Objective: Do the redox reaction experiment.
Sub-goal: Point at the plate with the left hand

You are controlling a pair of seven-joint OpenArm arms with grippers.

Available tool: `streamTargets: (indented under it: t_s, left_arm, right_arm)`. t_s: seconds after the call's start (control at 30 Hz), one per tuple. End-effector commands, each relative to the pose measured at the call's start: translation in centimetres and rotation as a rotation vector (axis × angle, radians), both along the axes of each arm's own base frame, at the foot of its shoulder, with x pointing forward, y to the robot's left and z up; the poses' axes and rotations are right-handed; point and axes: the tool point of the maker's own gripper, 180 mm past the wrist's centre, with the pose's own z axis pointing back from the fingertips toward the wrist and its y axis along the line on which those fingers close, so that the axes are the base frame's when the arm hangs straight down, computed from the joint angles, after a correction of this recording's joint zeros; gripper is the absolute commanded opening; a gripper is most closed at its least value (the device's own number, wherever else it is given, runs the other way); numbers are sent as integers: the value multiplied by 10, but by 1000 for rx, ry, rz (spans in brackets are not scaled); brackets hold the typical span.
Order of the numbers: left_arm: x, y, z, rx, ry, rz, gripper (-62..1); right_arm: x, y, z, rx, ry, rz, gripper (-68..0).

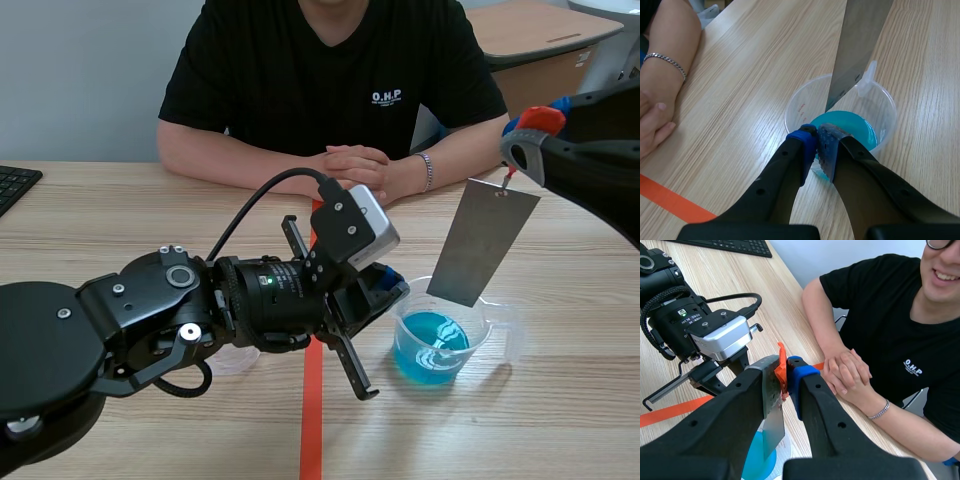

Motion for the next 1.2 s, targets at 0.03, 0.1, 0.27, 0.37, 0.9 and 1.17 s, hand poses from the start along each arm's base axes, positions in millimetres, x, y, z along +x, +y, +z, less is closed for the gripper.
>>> streamTargets:
  t_s: [0.03, 0.1, 0.27, 0.37, 0.9, 1.17]
  left_arm:
    - [5, -5, 16, -38, -29, -5, -560]
    - [5, -5, 16, -40, -30, -5, -560]
    - [5, -3, 15, -34, -30, -3, -560]
    - [5, 0, 13, -28, -26, 0, -560]
    - [-26, 83, 19, 50, -24, 51, -560]
    - [-55, 146, 20, 140, 7, 166, -560]
  right_arm:
    - [-1, 6, 14, 25, -41, 22, -660]
    - [-1, 6, 14, 25, -41, 22, -660]
    - [0, 5, 12, 10, -41, 20, -660]
    - [0, 5, 11, 7, -39, 18, -660]
    - [0, 5, 11, 6, -41, 18, -660]
    - [0, 5, 11, 2, -41, 17, -660]
